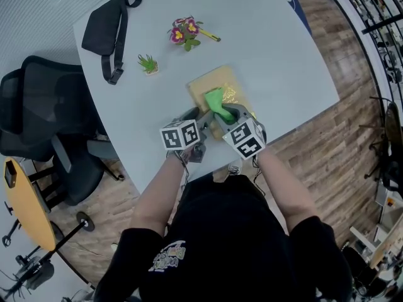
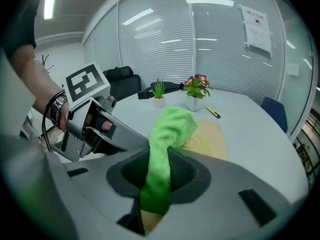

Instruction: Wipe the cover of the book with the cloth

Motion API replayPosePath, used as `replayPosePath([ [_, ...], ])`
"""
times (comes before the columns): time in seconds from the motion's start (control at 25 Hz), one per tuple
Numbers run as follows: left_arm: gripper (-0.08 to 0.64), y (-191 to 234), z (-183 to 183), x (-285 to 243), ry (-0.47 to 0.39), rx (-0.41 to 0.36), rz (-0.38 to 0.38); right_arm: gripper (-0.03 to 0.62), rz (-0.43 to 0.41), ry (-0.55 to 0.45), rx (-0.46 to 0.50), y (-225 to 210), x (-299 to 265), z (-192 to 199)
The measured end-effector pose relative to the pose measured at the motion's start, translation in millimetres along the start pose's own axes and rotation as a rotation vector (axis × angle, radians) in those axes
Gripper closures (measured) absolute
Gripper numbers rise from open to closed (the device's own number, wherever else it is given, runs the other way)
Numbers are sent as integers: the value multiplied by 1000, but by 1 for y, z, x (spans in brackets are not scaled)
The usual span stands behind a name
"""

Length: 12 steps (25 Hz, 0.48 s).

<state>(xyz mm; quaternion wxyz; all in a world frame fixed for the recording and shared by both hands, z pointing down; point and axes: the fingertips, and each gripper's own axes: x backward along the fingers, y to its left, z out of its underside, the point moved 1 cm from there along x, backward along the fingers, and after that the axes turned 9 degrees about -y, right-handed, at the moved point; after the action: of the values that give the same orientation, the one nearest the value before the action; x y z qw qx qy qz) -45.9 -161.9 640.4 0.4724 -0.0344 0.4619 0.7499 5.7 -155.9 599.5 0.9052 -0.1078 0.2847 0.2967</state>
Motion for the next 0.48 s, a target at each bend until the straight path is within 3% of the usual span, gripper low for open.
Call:
replayPosePath([
  [0.28, 285, -2, 0, 1, -2, 0, 1, 495, 24, -2, 36, -7, 5, 2],
  [0.48, 285, -1, 0, 1, -4, 0, 0, 495, 85, -15, 3, -31, 13, 8],
])
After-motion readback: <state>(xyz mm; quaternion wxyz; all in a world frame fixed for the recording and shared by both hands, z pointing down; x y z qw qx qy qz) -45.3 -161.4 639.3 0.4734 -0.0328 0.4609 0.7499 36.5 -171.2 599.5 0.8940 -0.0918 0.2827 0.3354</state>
